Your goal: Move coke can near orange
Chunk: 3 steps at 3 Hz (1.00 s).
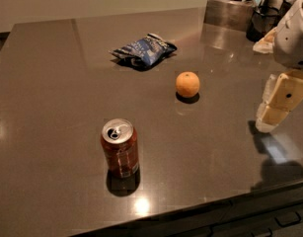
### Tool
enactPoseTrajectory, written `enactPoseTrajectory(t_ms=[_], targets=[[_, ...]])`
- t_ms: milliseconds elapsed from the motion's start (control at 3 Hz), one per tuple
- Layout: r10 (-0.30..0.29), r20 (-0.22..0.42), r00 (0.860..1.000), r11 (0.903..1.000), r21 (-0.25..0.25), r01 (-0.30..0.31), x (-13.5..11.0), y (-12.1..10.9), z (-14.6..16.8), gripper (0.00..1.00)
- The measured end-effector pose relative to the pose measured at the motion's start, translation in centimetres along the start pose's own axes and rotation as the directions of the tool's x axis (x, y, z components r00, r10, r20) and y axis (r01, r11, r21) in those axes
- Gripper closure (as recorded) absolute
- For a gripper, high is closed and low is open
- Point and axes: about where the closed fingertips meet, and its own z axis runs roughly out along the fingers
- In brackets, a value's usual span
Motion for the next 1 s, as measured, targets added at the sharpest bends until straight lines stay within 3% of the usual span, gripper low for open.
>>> enactPoseTrajectory(t_ms=[333,667,1000], targets=[[0.0,0.0,1.0,1.0,0.0,0.0,0.0,0.0,0.0,0.0],[-0.01,0.056,0.998,0.9999,-0.011,0.01,-1.0,0.5,0.2,0.0],[-0.011,0.186,0.982,0.9987,-0.046,0.02,-3.0,1.8,0.7,0.0]])
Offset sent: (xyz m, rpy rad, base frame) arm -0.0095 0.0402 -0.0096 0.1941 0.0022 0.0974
